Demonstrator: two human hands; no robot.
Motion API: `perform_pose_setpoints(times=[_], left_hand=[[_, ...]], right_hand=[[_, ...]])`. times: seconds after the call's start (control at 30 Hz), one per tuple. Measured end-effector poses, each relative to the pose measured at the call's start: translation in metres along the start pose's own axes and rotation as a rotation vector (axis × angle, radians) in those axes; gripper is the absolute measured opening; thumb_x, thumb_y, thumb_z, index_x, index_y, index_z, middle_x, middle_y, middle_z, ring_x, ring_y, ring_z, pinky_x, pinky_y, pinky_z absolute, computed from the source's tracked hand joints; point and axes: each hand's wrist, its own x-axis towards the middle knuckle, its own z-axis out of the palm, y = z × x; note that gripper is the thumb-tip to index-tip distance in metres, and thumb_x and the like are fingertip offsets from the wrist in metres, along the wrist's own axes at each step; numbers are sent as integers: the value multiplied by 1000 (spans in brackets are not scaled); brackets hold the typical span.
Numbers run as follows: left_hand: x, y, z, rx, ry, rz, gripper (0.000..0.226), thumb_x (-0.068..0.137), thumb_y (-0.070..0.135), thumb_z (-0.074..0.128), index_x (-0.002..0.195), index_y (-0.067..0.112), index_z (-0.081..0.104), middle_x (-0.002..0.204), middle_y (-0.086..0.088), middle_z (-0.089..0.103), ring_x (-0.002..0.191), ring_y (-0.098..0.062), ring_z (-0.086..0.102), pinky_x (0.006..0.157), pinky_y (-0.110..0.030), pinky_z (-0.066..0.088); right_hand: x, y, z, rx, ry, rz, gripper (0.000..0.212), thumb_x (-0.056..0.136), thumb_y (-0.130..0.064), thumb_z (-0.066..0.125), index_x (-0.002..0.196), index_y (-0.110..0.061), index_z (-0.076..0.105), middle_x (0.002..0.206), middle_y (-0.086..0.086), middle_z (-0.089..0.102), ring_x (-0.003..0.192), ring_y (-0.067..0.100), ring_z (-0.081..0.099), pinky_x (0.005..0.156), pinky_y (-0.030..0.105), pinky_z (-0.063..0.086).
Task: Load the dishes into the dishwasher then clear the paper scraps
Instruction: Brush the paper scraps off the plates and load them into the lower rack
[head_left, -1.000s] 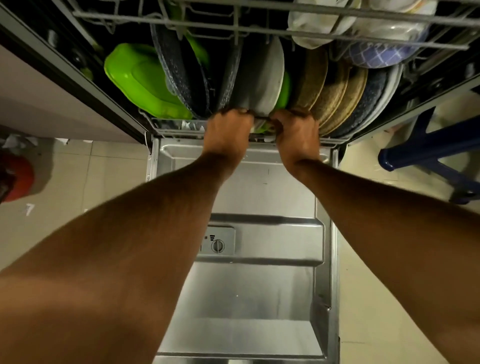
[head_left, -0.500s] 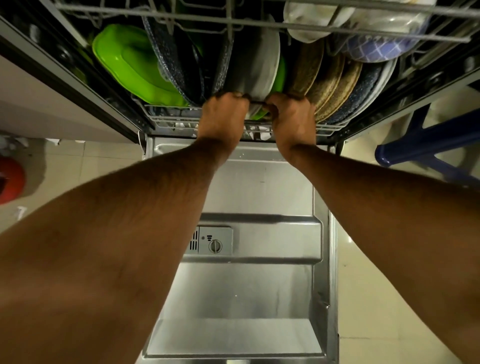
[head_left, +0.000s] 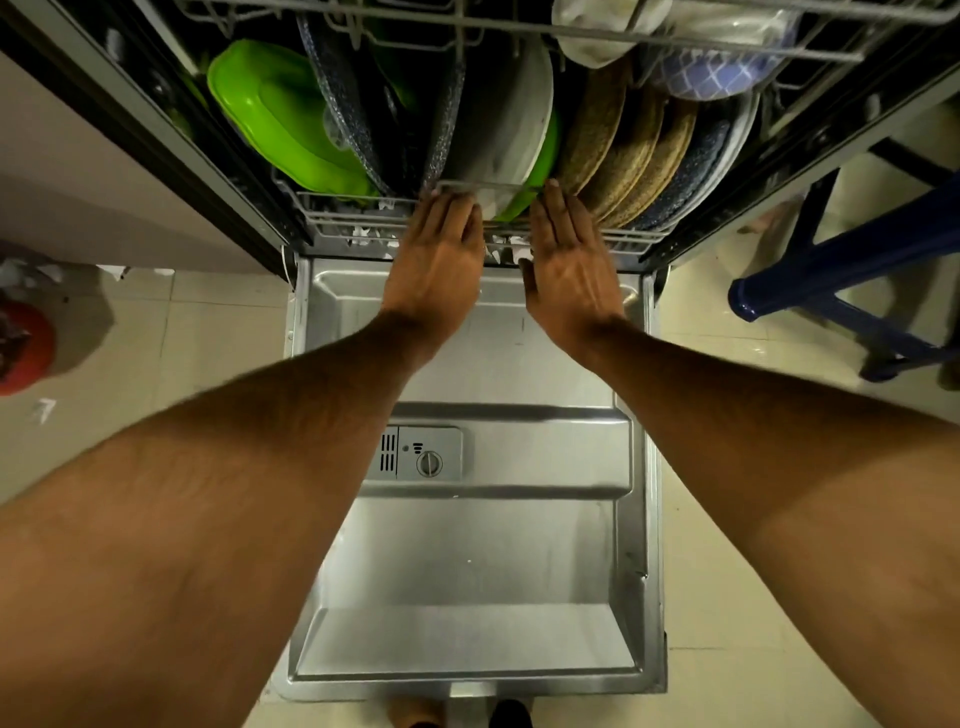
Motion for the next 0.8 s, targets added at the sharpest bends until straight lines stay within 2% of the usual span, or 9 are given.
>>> perform_pose_setpoints(times=[0.1, 0.23, 0.4, 0.53, 0.67, 0.73, 0.8], left_hand=[[-27, 3, 6, 10, -25, 15, 48, 98, 8, 31, 143, -4, 39, 145, -24, 43, 137, -37, 41, 118, -50, 30], [-70, 9, 2, -62, -35, -37, 50, 100, 12, 39, 148, -1, 32, 146, -22, 42, 138, -35, 39, 120, -48, 28], [-135, 19, -7, -76, -138, -48, 56, 103, 25, 45, 150, 0, 29, 151, -22, 40, 143, -35, 35, 123, -47, 24], [-188, 26, -16, -59, -211, -52, 62, 104, 31, 43, 154, 0, 23, 156, -22, 33, 148, -35, 28, 125, -47, 19], [-244, 34, -18, -49, -280, -67, 62, 108, 35, 27, 157, 1, 9, 164, -22, 15, 153, -35, 12, 125, -46, 3], [-273, 42, -14, -22, -300, -90, 61, 108, 35, 23, 157, 1, 8, 163, -23, 15, 153, -36, 12, 125, -47, 3], [-304, 51, -9, -15, -317, -108, 61, 107, 33, 25, 157, 1, 11, 163, -22, 19, 152, -36, 16, 126, -47, 4]], right_hand=[[-22, -8, -2, -42, -47, -12, 73, 96, -19, 60, 156, 4, 25, 160, 26, 29, 147, 40, 30, 123, 49, 28], [-55, -24, -9, -88, -116, -6, 79, 96, -32, 61, 155, 3, 23, 154, 24, 32, 143, 39, 32, 120, 50, 32], [-105, -48, -15, -75, -192, 28, 80, 96, -33, 62, 155, 3, 23, 156, 24, 32, 146, 38, 30, 120, 49, 33], [-150, -67, -18, -59, -235, 60, 78, 98, -32, 60, 157, 1, 20, 159, 21, 28, 149, 37, 26, 122, 50, 29], [-202, -89, -13, -66, -300, 79, 75, 102, -34, 54, 158, -1, 17, 163, 20, 24, 152, 37, 21, 124, 49, 25], [-231, -97, -6, -55, -351, 84, 73, 105, -37, 47, 159, -2, 13, 166, 19, 18, 154, 36, 14, 126, 48, 19], [-262, -105, -1, -34, -375, 80, 72, 105, -35, 48, 159, -1, 14, 165, 20, 19, 154, 36, 15, 126, 49, 20]])
